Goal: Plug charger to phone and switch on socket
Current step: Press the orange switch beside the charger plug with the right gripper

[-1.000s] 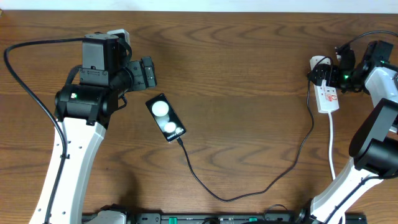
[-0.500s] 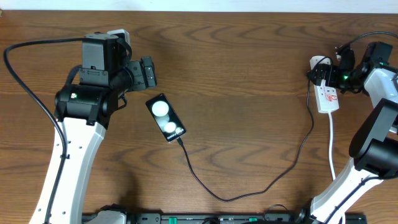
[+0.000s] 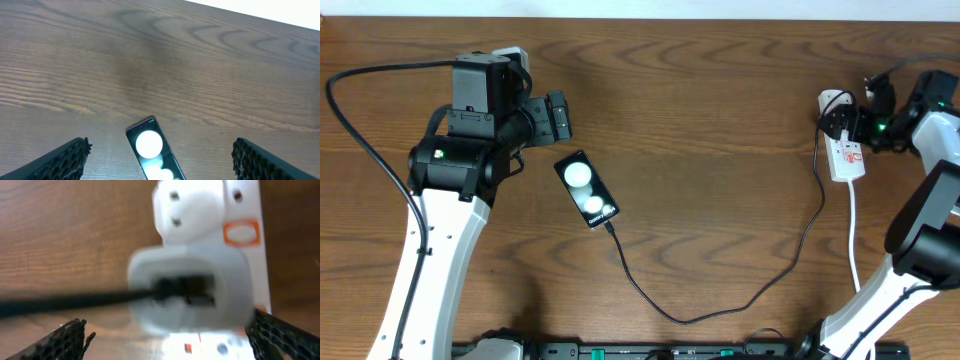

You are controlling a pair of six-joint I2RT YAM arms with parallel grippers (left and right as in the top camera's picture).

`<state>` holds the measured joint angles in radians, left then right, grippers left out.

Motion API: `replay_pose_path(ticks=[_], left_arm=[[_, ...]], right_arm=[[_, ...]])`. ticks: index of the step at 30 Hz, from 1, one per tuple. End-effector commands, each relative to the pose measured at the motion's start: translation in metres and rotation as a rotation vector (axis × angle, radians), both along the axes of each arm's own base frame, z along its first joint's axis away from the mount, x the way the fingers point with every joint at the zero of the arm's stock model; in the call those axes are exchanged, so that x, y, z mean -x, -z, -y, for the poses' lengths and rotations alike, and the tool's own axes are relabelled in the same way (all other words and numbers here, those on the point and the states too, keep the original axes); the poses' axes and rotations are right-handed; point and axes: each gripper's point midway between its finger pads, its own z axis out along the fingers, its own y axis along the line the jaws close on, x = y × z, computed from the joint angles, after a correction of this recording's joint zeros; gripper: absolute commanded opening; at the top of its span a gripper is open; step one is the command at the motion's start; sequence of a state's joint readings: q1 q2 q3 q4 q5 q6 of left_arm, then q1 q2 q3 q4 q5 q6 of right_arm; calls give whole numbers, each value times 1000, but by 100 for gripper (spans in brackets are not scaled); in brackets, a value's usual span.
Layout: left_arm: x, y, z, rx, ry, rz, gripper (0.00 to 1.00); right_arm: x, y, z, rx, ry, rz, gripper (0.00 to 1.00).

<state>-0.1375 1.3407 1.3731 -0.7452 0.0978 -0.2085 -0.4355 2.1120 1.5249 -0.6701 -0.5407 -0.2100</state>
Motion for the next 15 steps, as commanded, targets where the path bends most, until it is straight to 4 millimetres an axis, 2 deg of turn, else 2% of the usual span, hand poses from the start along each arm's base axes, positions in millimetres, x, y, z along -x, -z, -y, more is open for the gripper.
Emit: replay_pose_path(ticks=[1, 15], left_arm=[[0, 1, -5, -16, -9, -1, 93], [0, 1, -5, -16, -9, -1, 93]], right_arm=[[13, 15, -9, -84, 27, -65, 99], [12, 12, -14, -112, 6, -47, 99]])
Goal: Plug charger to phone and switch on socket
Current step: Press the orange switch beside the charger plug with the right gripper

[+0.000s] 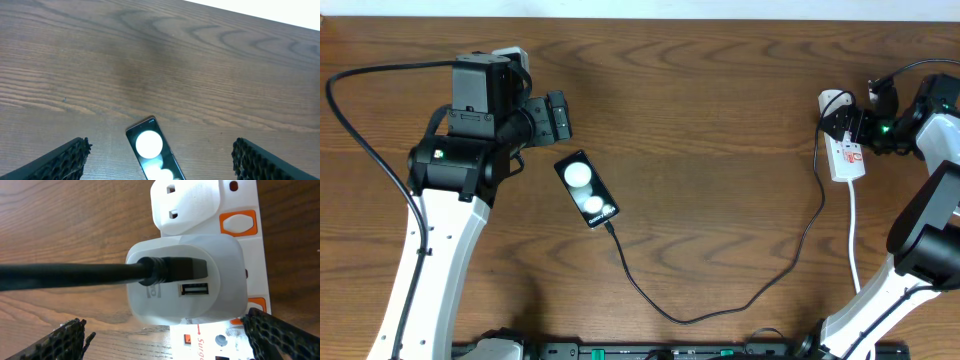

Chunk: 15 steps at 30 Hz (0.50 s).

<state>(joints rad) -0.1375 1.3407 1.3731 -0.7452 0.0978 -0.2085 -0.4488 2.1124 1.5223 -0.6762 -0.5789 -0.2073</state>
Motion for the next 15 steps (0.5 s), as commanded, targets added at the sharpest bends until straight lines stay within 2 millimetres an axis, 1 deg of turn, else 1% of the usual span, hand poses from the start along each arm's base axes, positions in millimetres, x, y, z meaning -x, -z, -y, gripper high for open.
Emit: replay_pose_path(ticks=[1, 15], left_arm=[[0, 1, -5, -16, -9, -1, 93], [0, 1, -5, -16, -9, -1, 93]], right_arm=[[10, 14, -14, -76, 0, -53, 99], [7, 14, -28, -88, -31, -43, 99]])
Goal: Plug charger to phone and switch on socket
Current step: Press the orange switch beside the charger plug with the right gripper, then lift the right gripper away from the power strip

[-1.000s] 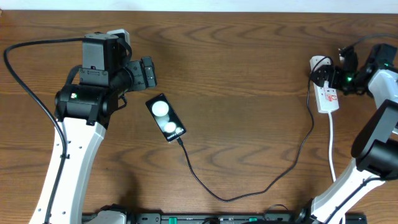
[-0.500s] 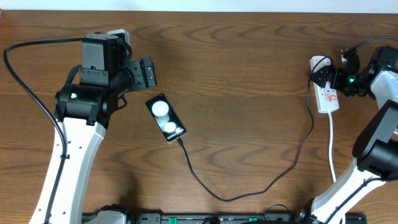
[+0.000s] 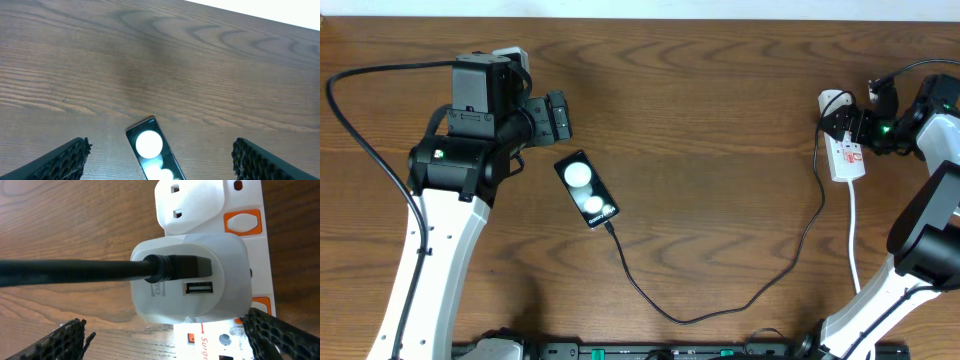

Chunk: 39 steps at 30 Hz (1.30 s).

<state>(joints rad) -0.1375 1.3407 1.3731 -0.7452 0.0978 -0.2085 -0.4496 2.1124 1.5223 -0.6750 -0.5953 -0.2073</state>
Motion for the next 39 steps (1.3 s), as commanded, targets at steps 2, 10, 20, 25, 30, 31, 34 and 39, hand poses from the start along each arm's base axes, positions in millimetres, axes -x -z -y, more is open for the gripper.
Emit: replay_pose_path(ticks=[2, 10, 20, 25, 30, 31, 34, 39], left_arm=[[0, 1, -5, -16, -9, -1, 93], [0, 1, -5, -16, -9, -1, 93], [0, 1, -5, -16, -9, -1, 93], [0, 1, -5, -16, -9, -1, 93], [0, 1, -5, -16, -9, -1, 93], [0, 1, -5, -16, -9, -1, 93], [0, 1, -5, -16, -9, -1, 93], [0, 1, -5, -16, -9, -1, 93]], right_arm=[[7, 16, -28, -71, -32, -50, 99], [3, 18, -43, -73, -52, -49, 99], [2, 19, -50, -79, -53, -56, 99], [7, 25, -34, -32, -5, -96, 99], [14, 18, 0, 26, 75, -143, 99], [16, 15, 10, 50, 95, -152, 99], [24, 1, 41, 131, 156, -179, 99], [34, -37, 72, 189, 229, -169, 99]])
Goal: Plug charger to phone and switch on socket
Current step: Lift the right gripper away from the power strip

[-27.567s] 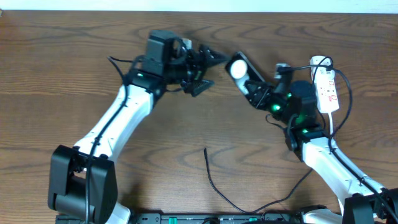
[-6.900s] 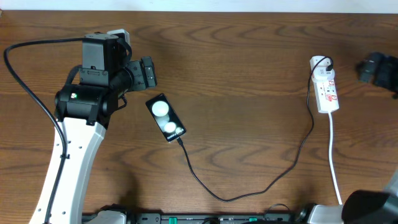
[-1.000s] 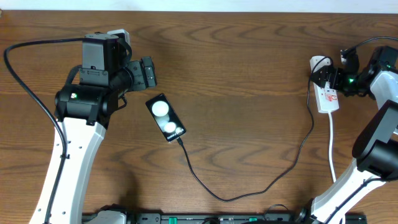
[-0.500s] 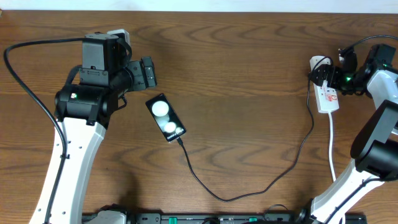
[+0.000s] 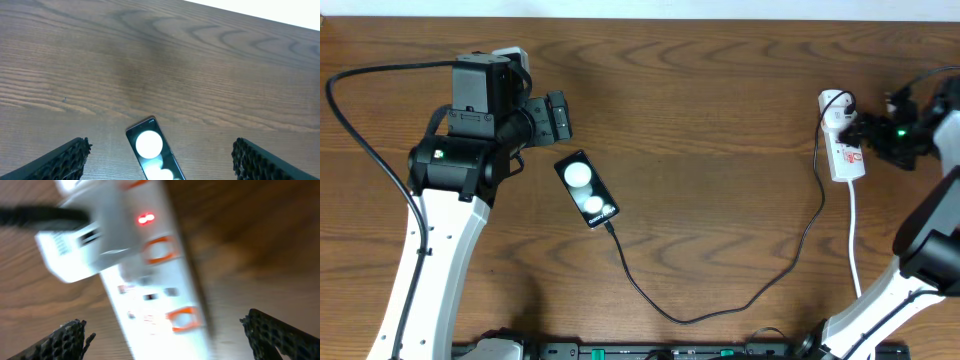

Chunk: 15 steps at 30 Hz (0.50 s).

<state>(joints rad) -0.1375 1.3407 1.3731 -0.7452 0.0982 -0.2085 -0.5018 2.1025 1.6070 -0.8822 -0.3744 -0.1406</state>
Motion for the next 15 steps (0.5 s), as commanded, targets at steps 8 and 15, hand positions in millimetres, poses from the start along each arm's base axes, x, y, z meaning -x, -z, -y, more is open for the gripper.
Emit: replay_pose_path(ticks=[8, 15], left_arm=[[0, 1, -5, -16, -9, -1, 93], [0, 1, -5, -16, -9, -1, 93]], right_arm=[[3, -122, 12, 110, 39, 205, 99], [20, -199, -23, 111, -14, 365, 99]])
